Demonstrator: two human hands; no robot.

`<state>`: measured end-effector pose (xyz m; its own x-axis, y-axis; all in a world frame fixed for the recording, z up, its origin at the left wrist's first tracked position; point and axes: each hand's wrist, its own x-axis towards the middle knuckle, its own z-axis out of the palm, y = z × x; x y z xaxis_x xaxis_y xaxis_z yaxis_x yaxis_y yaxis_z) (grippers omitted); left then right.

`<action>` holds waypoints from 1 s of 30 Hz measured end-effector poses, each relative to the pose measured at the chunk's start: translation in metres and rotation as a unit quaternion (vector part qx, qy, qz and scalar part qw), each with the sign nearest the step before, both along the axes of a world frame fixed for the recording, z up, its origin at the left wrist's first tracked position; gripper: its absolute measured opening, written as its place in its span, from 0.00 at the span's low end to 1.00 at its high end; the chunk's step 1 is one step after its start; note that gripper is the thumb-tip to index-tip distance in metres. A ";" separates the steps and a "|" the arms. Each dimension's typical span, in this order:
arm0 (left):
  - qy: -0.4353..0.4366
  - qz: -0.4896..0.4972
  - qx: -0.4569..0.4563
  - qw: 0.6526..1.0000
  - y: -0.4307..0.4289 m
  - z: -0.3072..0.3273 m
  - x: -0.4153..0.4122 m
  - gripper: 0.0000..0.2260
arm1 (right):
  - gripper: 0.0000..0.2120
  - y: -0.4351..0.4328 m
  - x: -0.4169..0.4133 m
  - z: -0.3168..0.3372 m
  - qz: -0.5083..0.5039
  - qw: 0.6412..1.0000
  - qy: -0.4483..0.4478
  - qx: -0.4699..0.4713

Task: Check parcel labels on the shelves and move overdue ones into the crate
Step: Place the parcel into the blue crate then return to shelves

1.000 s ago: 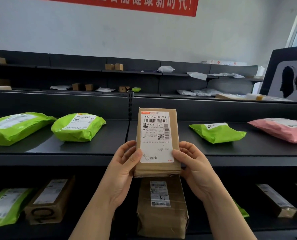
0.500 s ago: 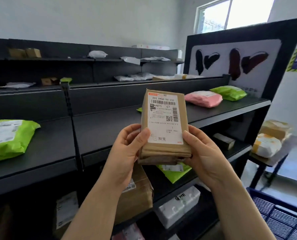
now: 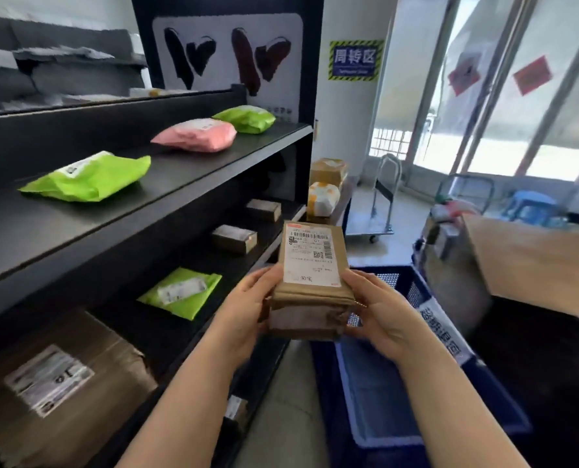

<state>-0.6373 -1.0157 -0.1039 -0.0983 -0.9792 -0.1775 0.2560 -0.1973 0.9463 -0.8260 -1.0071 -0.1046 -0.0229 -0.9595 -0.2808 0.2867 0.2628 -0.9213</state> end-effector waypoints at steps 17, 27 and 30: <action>-0.055 -0.158 0.211 0.963 -0.182 -0.112 -0.244 0.10 | 0.11 -0.124 -0.227 -0.108 -0.134 0.974 -0.009 0.183; -0.092 -0.202 0.294 0.930 -0.311 -0.202 -0.309 0.14 | 0.08 -0.239 -0.287 -0.183 -0.171 0.947 -0.025 0.272; -0.099 -0.224 0.319 0.916 -0.362 -0.233 -0.324 0.16 | 0.08 -0.281 -0.301 -0.213 -0.189 0.935 -0.035 0.299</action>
